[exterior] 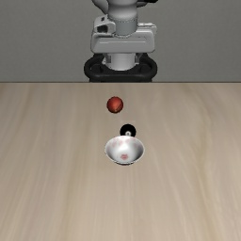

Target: Pick up the onion and put it on the bowl

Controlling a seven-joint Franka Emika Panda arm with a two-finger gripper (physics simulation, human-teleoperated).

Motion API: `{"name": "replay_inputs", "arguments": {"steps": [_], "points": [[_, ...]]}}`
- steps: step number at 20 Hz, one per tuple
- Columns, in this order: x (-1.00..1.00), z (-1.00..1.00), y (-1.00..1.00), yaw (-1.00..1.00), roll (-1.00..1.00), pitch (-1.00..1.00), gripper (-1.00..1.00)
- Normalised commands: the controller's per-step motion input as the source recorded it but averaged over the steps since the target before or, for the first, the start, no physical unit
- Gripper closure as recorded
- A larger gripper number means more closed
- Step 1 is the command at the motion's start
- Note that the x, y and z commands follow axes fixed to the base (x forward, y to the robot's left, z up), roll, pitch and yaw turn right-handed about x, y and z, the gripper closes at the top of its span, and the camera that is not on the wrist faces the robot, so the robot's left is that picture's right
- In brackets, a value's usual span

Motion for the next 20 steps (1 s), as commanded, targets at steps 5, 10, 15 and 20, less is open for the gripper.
{"name": "replay_inputs", "arguments": {"steps": [5, 10, 15, 20], "points": [[-0.60, 0.00, -0.40, 0.00, 0.00, 0.00, -1.00], [-0.20, -0.60, -0.20, 0.00, 0.00, 0.00, -1.00], [0.00, -1.00, 0.00, 0.00, 0.00, 0.00, -1.00], [0.00, -1.00, 0.00, 0.00, 0.00, 0.00, -1.00]]}}
